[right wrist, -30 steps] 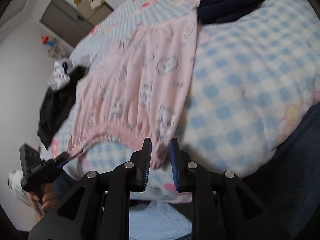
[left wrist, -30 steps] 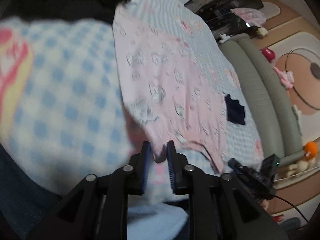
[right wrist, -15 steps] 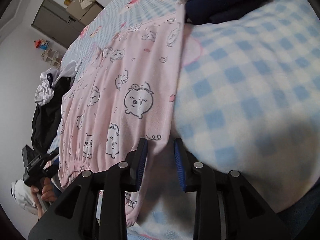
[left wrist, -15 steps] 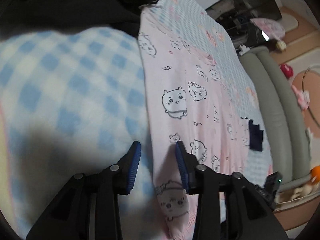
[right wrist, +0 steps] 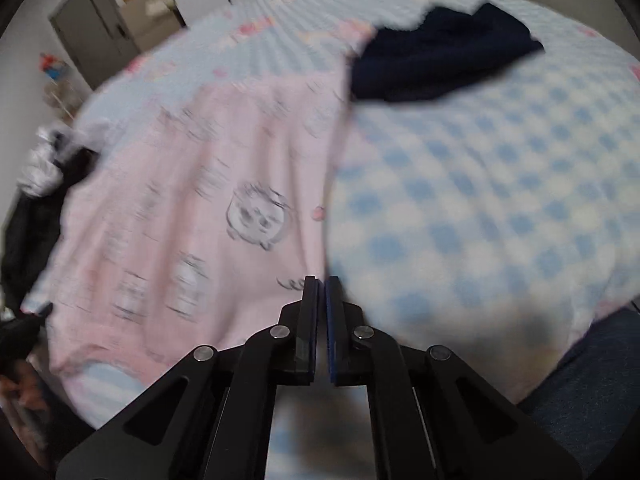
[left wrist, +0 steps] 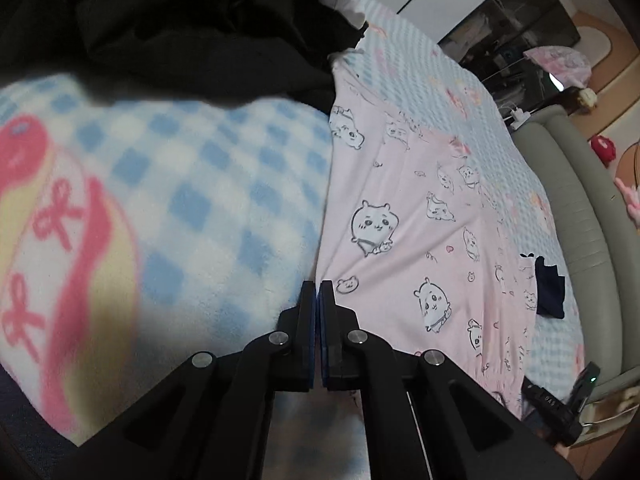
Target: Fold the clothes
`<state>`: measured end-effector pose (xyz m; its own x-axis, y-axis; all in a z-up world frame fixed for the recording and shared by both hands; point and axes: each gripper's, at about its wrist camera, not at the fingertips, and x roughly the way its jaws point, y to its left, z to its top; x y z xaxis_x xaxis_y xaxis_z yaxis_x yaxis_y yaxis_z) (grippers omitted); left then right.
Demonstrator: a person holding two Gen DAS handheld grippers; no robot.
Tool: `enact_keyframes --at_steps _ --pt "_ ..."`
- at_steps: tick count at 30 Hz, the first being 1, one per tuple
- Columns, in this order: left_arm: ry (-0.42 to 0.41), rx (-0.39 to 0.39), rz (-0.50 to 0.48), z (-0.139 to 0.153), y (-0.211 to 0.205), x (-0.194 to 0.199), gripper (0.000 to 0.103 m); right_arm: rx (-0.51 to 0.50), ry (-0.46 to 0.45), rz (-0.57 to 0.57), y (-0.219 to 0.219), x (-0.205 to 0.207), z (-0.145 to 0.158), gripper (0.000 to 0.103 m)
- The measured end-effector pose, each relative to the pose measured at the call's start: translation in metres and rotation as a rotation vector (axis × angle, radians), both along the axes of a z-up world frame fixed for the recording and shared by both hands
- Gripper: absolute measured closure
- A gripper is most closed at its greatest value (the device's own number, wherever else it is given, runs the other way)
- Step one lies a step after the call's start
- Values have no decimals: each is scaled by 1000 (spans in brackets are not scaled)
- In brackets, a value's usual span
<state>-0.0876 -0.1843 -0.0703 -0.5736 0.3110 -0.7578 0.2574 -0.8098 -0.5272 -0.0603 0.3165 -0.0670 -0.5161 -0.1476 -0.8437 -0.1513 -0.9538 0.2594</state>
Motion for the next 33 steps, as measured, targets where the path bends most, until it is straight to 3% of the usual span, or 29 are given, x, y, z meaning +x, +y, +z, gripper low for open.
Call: enact_keyframes --at_steps 3,6,8,10,13,14,15,18,23,26,29,30,32,33 --pt "74 110 5 11 -3 11 95 -99 -11 -2 6 4 -7 98" --pt "57 196 -13 5 3 19 71 -182 -14 4 4 6 -12 83" --pt "18 235 -27 -5 10 22 71 -237 -17 7 2 7 -15 75" --pt "-21 263 -41 -15 17 24 71 -293 -19 11 1 8 -19 74" --pt "-37 243 -70 -19 27 23 75 -376 -22 16 -1 10 -24 74" --pt "-28 220 -83 -17 31 23 89 -404 -23 18 -1 11 -26 76" --pt "-18 197 -96 -15 35 24 97 -403 -26 16 -3 10 -27 87" --pt "32 120 -121 0 45 27 97 -305 13 21 -8 13 -11 97" --pt "-4 143 -86 -5 37 31 95 -201 16 -13 3 16 4 96" --pt "-14 177 -52 -10 28 31 91 -229 -19 -12 10 17 -1 81" --pt "-22 274 -100 -21 29 22 65 -291 -59 59 3 10 -13 66" --pt "-27 302 -119 -24 32 18 64 -311 -66 79 1 6 -18 59" --pt "-31 310 -140 -25 39 13 70 -351 -68 93 1 -3 -29 58" --pt "-29 277 -141 -23 42 13 83 -368 -71 75 3 -5 -33 69"
